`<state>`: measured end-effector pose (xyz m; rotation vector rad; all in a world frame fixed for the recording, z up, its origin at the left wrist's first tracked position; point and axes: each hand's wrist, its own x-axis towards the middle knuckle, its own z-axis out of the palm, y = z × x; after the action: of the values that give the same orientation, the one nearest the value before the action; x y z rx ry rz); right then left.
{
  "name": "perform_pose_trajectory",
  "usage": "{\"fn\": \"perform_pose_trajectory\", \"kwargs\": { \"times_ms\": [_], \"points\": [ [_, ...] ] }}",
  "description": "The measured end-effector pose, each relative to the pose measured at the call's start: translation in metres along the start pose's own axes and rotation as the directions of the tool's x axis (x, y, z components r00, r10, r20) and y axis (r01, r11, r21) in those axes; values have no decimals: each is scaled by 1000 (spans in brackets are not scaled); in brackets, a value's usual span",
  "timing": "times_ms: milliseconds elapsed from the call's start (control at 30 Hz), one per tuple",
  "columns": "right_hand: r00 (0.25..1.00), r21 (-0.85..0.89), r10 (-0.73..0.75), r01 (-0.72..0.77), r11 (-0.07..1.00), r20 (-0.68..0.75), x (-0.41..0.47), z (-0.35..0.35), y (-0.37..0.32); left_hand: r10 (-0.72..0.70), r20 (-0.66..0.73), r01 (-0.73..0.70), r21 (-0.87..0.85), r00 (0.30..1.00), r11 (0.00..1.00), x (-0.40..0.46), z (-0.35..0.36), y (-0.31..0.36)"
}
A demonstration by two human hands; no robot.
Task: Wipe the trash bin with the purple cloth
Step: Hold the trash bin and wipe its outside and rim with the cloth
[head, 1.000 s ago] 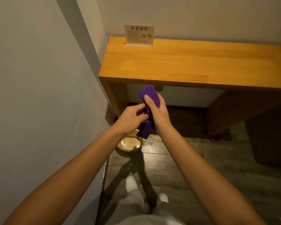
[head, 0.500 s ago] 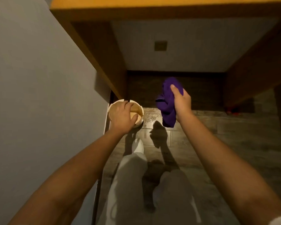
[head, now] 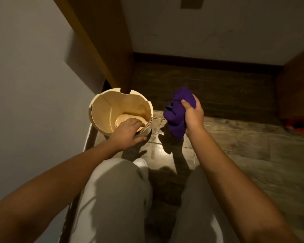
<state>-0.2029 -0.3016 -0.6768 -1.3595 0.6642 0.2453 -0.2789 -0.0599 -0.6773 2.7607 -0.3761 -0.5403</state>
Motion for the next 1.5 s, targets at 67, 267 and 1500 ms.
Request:
{"fn": "perform_pose_trajectory", "kwargs": {
  "times_ms": [67, 267, 1500],
  "points": [
    [1000, 22, -8, 8, 1000, 16, 15, 3, 18, 25, -54, -24, 13, 998, 1000, 5, 18, -9],
    [997, 55, -16, 12, 998, 73, 33, 16, 49, 48, -128, -48, -3, 991, 999, 12, 38, -20],
    [760, -604, -594, 611, 512, 264, 21, 111, 73, -361, -508, -2, -581, 782, 814, 63, -5, -20]
  ]
}}
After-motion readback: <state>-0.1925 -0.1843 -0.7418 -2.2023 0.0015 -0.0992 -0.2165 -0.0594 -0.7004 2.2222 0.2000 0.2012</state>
